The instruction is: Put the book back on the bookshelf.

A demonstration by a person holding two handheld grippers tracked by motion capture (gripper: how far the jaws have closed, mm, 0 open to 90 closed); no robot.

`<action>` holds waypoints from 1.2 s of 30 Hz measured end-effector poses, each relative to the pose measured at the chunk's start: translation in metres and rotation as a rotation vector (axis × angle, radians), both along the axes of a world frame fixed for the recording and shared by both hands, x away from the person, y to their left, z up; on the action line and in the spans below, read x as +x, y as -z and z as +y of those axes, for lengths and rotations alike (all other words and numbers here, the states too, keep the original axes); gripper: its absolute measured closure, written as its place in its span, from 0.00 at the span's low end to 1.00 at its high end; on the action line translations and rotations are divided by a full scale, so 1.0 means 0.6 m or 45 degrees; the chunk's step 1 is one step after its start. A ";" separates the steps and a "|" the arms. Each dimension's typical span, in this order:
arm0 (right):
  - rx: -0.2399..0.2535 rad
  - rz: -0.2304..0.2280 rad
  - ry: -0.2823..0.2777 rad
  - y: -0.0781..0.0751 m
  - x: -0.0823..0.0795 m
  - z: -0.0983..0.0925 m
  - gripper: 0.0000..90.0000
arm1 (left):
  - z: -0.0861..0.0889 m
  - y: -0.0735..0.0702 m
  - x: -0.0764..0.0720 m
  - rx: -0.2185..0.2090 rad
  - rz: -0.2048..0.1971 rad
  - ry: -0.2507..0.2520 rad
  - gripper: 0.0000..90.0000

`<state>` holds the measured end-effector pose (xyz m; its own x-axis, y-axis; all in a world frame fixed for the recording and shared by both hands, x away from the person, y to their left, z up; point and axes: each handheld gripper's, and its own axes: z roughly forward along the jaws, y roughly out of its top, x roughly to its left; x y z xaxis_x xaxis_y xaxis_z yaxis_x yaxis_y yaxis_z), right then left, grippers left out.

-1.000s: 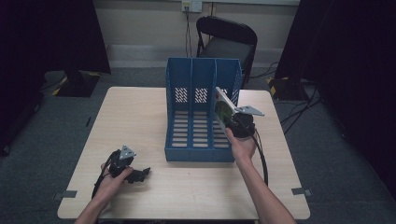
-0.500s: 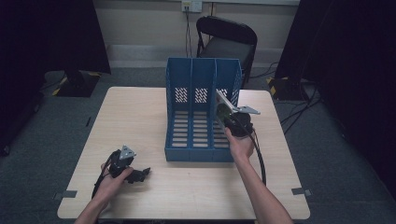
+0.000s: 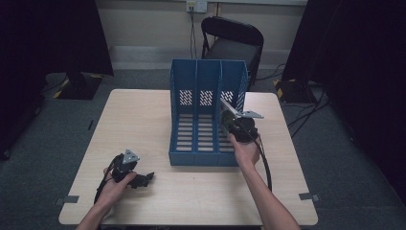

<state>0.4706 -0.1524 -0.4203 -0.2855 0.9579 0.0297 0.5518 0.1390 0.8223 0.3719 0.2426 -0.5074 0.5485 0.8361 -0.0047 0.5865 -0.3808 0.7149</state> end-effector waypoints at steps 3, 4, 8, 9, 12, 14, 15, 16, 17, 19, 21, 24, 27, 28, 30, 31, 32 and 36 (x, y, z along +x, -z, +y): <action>0.000 0.006 -0.006 0.003 -0.004 -0.003 0.84 | 0.000 0.000 0.000 0.000 0.000 0.000 0.00; 0.006 0.009 -0.006 0.004 -0.006 -0.005 0.84 | 0.000 0.000 0.000 0.000 0.000 0.000 0.00; 0.052 -0.009 -0.004 0.000 -0.015 -0.007 0.82 | 0.000 0.000 0.000 -0.001 0.002 0.003 0.00; 0.049 0.004 -0.003 -0.001 -0.016 -0.007 0.83 | 0.000 0.000 0.000 -0.001 0.003 0.005 0.00; 0.043 0.026 -0.005 0.009 -0.021 -0.007 0.83 | 0.000 0.000 0.000 -0.001 0.002 0.003 0.00; 0.070 0.011 -0.005 0.016 -0.025 -0.010 0.82 | 0.000 0.000 0.000 0.000 0.002 0.003 0.00; 0.075 0.000 -0.003 0.017 -0.028 -0.012 0.82 | 0.000 0.000 0.000 0.000 0.002 0.004 0.00; 0.081 -0.005 -0.005 0.017 -0.030 -0.013 0.80 | 0.000 0.000 0.000 0.002 0.000 0.005 0.00; 0.087 -0.006 -0.008 0.016 -0.031 -0.014 0.78 | 0.000 0.000 0.000 0.001 0.001 0.007 0.00; 0.079 -0.019 -0.017 0.014 -0.033 -0.014 0.74 | 0.000 0.000 0.001 0.003 0.000 0.008 0.00; 0.078 -0.038 -0.048 0.014 -0.035 -0.015 0.72 | 0.000 0.000 0.001 0.003 0.000 0.008 0.00; 0.070 -0.055 -0.059 0.018 -0.040 -0.014 0.70 | 0.000 0.000 0.001 0.002 0.000 0.008 0.00; 0.072 -0.050 -0.078 0.023 -0.043 -0.014 0.70 | 0.000 0.000 0.001 0.003 0.001 0.009 0.00; 0.061 -0.043 -0.088 0.024 -0.044 -0.013 0.70 | 0.000 0.000 0.000 0.001 0.001 0.007 0.00; 0.060 -0.032 -0.108 0.024 -0.045 -0.011 0.69 | 0.000 0.000 0.001 0.002 0.000 0.009 0.00; 0.060 -0.029 -0.112 0.023 -0.045 -0.010 0.69 | 0.000 0.000 0.001 0.003 0.001 0.009 0.00; 0.058 -0.031 -0.114 0.022 -0.046 -0.010 0.68 | 0.000 0.000 0.001 0.002 0.000 0.008 0.00; 0.050 -0.015 -0.118 0.023 -0.047 -0.012 0.68 | 0.000 0.000 0.000 0.000 0.001 0.007 0.00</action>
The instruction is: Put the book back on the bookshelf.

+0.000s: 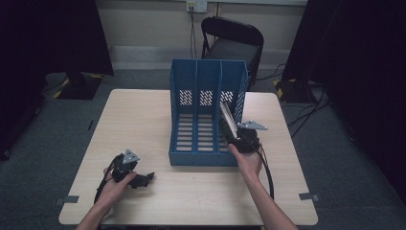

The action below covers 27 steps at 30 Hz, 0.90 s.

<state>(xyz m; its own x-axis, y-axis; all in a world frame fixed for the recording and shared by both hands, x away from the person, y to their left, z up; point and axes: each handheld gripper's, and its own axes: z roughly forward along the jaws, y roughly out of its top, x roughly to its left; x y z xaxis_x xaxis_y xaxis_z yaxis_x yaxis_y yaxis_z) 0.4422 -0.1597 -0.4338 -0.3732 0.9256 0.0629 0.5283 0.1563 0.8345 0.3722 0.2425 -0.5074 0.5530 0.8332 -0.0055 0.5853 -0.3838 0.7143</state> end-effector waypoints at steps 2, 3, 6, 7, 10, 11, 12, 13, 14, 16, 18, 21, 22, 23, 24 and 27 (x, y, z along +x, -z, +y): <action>0.000 0.003 -0.002 0.000 -0.001 -0.001 0.68 | 0.000 0.000 0.000 0.003 -0.001 0.002 0.00; 0.004 -0.004 0.001 0.001 -0.002 -0.001 0.68 | 0.000 0.000 0.000 0.002 -0.001 0.000 0.00; 0.017 -0.021 0.009 0.009 -0.004 -0.002 0.69 | 0.000 0.000 0.000 0.003 -0.001 0.001 0.00; 0.016 -0.022 0.007 0.013 -0.005 -0.002 0.69 | 0.000 0.000 0.000 0.002 -0.001 0.000 0.00; 0.024 -0.030 0.011 0.014 -0.007 -0.002 0.70 | 0.000 0.000 0.000 0.000 0.000 0.000 0.00; 0.018 -0.031 0.007 0.014 -0.007 -0.002 0.70 | 0.000 0.000 0.000 0.000 0.000 0.000 0.00; 0.015 -0.029 0.004 0.014 -0.007 -0.002 0.70 | 0.000 0.000 0.000 0.003 -0.001 0.002 0.00; 0.014 -0.030 0.005 0.013 -0.006 -0.002 0.70 | 0.000 0.000 0.000 0.003 -0.001 0.002 0.00; 0.018 -0.034 0.008 0.013 -0.006 -0.002 0.70 | 0.000 0.000 0.000 0.002 -0.001 0.001 0.00; 0.021 -0.042 0.010 0.013 -0.003 -0.002 0.70 | 0.000 0.000 0.000 0.003 -0.001 0.002 0.00; 0.031 -0.031 0.008 0.010 0.001 -0.003 0.70 | 0.000 0.000 0.000 0.003 -0.001 0.002 0.00; 0.025 -0.001 -0.014 -0.004 0.009 -0.004 0.68 | 0.000 0.000 0.000 0.000 0.000 0.000 0.00; 0.023 -0.012 -0.018 -0.009 0.010 -0.004 0.68 | 0.000 0.000 0.000 0.003 -0.001 0.002 0.00; 0.023 -0.013 -0.023 -0.011 0.011 -0.003 0.68 | 0.000 0.000 0.000 0.002 -0.001 0.001 0.00; 0.020 -0.009 -0.025 -0.012 0.012 -0.003 0.68 | 0.000 0.000 0.000 0.003 -0.001 0.002 0.00; -0.017 0.017 -0.037 -0.008 0.018 0.002 0.67 | 0.000 0.000 0.000 0.001 -0.001 0.000 0.00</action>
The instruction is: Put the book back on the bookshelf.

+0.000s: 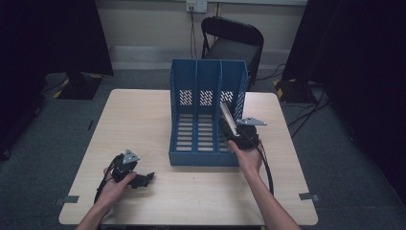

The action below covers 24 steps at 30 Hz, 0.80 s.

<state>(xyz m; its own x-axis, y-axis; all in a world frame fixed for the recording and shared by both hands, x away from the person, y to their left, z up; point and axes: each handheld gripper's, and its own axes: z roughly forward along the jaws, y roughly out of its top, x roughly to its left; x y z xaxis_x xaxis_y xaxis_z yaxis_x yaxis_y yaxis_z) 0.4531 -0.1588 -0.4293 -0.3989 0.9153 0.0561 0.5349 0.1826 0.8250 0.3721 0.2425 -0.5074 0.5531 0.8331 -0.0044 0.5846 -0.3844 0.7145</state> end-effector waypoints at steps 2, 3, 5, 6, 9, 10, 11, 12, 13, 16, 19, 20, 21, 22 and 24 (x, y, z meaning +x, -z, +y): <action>-0.009 0.013 0.002 0.001 0.003 0.001 0.67 | 0.000 0.000 0.000 0.000 0.000 0.000 0.00; -0.006 0.021 0.000 0.002 0.004 0.002 0.68 | 0.000 0.000 0.000 0.000 0.000 0.000 0.00; -0.029 0.027 0.010 0.001 0.006 0.004 0.70 | 0.000 0.000 0.000 -0.002 0.001 0.002 0.00; -0.025 0.029 0.015 0.001 0.007 0.004 0.71 | 0.000 0.000 0.000 -0.002 0.001 0.001 0.00; -0.031 0.026 0.034 0.001 0.010 0.004 0.74 | 0.000 0.000 0.000 -0.001 0.001 0.001 0.00; -0.027 0.024 0.038 0.001 0.010 0.005 0.74 | 0.000 0.000 0.000 -0.001 0.001 0.001 0.00; -0.023 0.025 0.040 0.002 0.011 0.005 0.74 | 0.000 0.000 0.000 -0.002 0.001 0.002 0.00; -0.026 0.025 0.041 0.002 0.012 0.005 0.74 | 0.000 0.000 0.000 -0.002 0.001 0.001 0.00; -0.024 0.026 0.038 0.002 0.013 0.005 0.72 | 0.000 0.000 0.000 -0.002 0.001 0.001 0.00; -0.012 0.034 0.027 0.003 0.016 0.007 0.69 | 0.000 0.000 0.000 -0.001 0.001 0.001 0.00; -0.012 0.020 0.030 0.006 0.017 0.009 0.69 | 0.000 0.000 0.000 -0.002 0.001 0.001 0.00; -0.012 0.016 0.036 0.006 0.017 0.009 0.71 | 0.000 0.000 0.000 -0.001 0.001 0.002 0.00; -0.022 0.022 0.037 0.005 0.017 0.010 0.72 | 0.000 0.000 0.000 -0.002 0.001 0.001 0.00; -0.030 0.020 0.039 0.005 0.017 0.010 0.72 | 0.000 0.000 0.000 -0.002 0.001 0.001 0.00; -0.021 0.010 0.041 0.006 0.015 0.008 0.75 | 0.000 0.000 0.000 -0.001 0.001 0.001 0.00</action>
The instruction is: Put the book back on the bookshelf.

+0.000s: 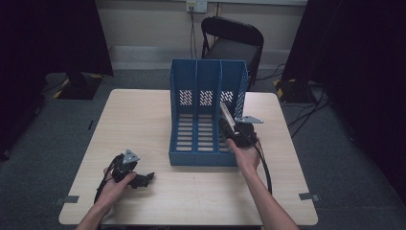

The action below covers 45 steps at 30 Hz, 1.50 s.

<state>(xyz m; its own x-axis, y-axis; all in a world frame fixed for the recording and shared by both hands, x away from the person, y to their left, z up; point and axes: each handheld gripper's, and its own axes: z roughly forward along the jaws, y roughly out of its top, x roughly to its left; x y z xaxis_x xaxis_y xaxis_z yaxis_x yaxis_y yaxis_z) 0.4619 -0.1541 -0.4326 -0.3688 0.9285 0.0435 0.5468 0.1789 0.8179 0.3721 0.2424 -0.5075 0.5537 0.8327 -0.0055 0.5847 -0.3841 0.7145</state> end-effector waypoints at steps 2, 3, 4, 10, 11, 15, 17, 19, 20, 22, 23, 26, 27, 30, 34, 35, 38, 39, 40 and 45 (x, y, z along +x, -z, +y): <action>-0.002 -0.008 0.012 0.000 -0.002 -0.002 0.76 | 0.000 0.000 0.000 0.000 0.000 0.000 0.00; 0.006 -0.004 0.015 0.000 -0.003 -0.004 0.75 | 0.000 0.000 0.000 0.000 0.000 0.000 0.00; 0.010 -0.005 0.013 0.000 -0.005 -0.005 0.75 | 0.000 0.000 0.000 0.000 0.000 0.000 0.00; 0.022 -0.034 0.020 0.010 -0.018 -0.011 0.77 | 0.000 0.000 0.000 -0.001 0.000 -0.001 0.00; 0.016 -0.035 0.021 0.012 -0.019 -0.010 0.78 | 0.000 0.000 0.000 0.000 0.000 0.000 0.00; -0.015 -0.057 0.050 0.012 -0.020 -0.008 0.84 | 0.000 0.000 0.000 0.000 0.000 0.000 0.00; -0.009 -0.066 0.068 0.014 -0.020 -0.010 0.84 | 0.000 0.000 0.000 0.000 0.000 0.000 0.00; 0.000 -0.072 0.079 0.015 -0.021 -0.010 0.84 | 0.000 0.000 0.000 -0.001 0.000 -0.001 0.00; -0.003 -0.076 0.086 0.015 -0.022 -0.008 0.84 | 0.000 0.000 0.000 0.000 0.000 0.000 0.00; -0.001 -0.083 0.093 0.016 -0.023 -0.008 0.84 | 0.000 0.000 0.000 -0.001 0.000 -0.001 0.00; 0.002 -0.089 0.102 0.016 -0.023 -0.008 0.85 | 0.000 0.000 0.000 0.001 -0.001 -0.001 0.00; 0.014 -0.102 0.126 0.017 -0.024 -0.007 0.85 | 0.000 0.000 0.000 0.001 0.000 -0.001 0.00; 0.008 -0.108 0.129 0.017 -0.024 -0.006 0.85 | 0.000 0.000 0.000 0.000 -0.001 -0.001 0.00; 0.000 -0.130 0.159 0.014 -0.027 -0.004 0.85 | 0.000 0.000 0.000 0.000 -0.001 -0.001 0.00; 0.002 -0.142 0.199 0.015 -0.029 -0.001 0.85 | 0.000 0.000 0.000 0.000 -0.001 -0.001 0.00; -0.001 -0.139 0.205 0.016 -0.029 0.000 0.85 | 0.000 0.000 0.000 0.001 -0.001 0.000 0.00; 0.027 -0.166 0.238 0.021 -0.034 -0.001 0.85 | 0.000 0.000 0.000 0.002 -0.003 -0.002 0.00; 0.030 -0.177 0.252 0.023 -0.036 0.000 0.85 | 0.000 0.000 0.000 0.002 -0.002 -0.002 0.00; 0.025 -0.184 0.258 0.026 -0.037 0.002 0.85 | 0.000 0.000 0.000 0.001 -0.002 -0.002 0.00; 0.029 -0.227 0.320 0.028 -0.040 0.010 0.85 | -0.001 0.000 -0.001 -0.001 0.002 0.003 0.00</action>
